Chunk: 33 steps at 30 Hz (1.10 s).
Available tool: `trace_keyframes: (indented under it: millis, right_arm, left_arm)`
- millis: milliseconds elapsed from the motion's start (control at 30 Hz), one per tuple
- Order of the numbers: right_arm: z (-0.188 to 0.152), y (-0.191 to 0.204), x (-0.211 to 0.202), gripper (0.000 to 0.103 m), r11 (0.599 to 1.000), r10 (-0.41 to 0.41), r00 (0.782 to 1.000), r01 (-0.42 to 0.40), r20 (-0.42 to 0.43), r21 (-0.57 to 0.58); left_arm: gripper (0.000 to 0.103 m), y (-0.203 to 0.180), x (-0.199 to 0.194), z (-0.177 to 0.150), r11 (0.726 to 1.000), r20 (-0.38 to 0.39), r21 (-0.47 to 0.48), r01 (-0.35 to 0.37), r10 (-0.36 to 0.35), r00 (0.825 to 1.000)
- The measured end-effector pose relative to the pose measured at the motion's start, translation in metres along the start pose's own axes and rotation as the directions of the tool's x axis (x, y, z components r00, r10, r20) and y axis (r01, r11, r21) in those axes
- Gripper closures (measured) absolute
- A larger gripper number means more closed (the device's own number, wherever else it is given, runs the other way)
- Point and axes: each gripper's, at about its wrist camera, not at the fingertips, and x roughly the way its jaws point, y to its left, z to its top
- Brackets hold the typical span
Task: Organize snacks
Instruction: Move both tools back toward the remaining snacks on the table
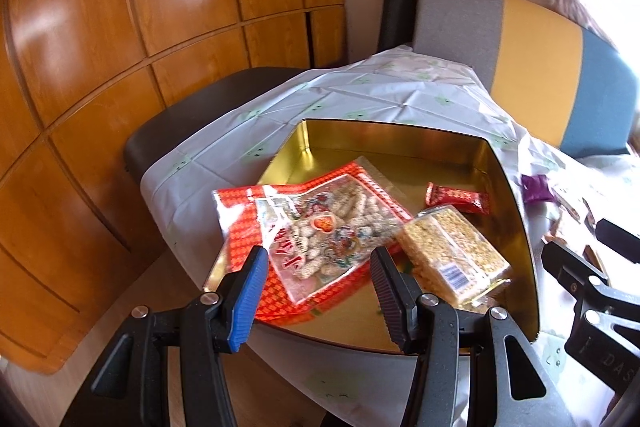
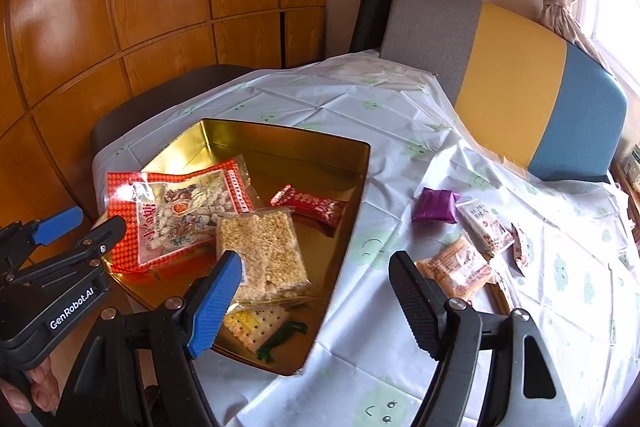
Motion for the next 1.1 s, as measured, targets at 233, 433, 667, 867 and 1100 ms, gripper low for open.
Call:
trace_keyframes:
  millis: [233,433,667,867,1100]
  right_arm:
    - [-0.014,-0.032,0.002,0.026,0.998,-0.046,0.999,0.047,-0.026,0.037]
    - [-0.032,-0.072,0.003,0.026,0.992,-0.105,0.992,0.11,-0.072,0.067]
    - [-0.05,-0.123,0.0,0.026,0.976,-0.183,0.975,0.195,-0.125,0.092]
    - [-0.063,-0.17,0.005,0.026,0.961,-0.225,0.956,0.25,-0.188,0.121]
    - [-0.071,-0.217,0.014,0.026,0.949,-0.223,0.946,0.266,-0.234,0.17]
  left_arm:
    - [0.049,-0.025,-0.004,-0.004,0.996,-0.003,0.079,0.039,-0.039,0.999]
    - [0.049,-0.044,-0.008,-0.006,0.989,-0.006,0.136,0.063,-0.062,0.998]
    - [0.049,-0.061,-0.01,-0.011,0.979,-0.012,0.187,0.087,-0.087,0.996]
    - [0.049,-0.079,-0.013,-0.015,0.964,-0.02,0.238,0.115,-0.113,0.993]
    - [0.049,-0.101,-0.015,-0.021,0.945,-0.043,0.293,0.147,-0.14,0.989]
